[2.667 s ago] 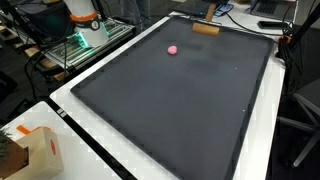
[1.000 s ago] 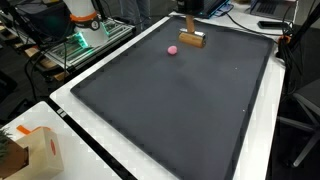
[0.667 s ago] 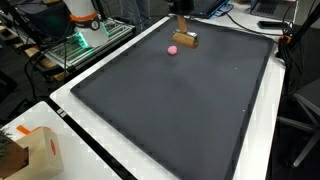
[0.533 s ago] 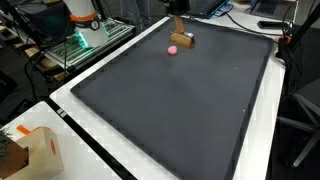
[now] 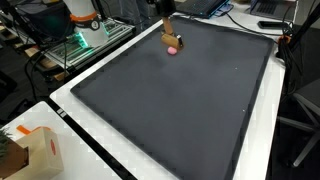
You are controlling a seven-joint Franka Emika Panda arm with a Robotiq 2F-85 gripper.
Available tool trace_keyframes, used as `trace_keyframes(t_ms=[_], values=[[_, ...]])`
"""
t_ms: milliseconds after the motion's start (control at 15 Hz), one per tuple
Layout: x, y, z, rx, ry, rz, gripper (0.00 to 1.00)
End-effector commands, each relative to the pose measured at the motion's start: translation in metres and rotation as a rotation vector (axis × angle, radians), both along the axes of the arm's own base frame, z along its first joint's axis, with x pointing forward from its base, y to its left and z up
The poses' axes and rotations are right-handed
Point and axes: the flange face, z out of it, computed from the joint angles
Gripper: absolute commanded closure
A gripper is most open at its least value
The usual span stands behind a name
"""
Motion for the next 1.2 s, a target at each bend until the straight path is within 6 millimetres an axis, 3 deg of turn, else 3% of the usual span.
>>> trace_keyframes(t_ms=[0, 733, 1133], values=[[-0.023, -0.006, 0.003, -0.01, -0.021, -0.023, 0.77], [-0.054, 0.004, -0.01, -0.072, 0.008, 0.077, 0.77], [-0.068, 0.019, -0.014, -0.12, 0.019, 0.189, 0.77]])
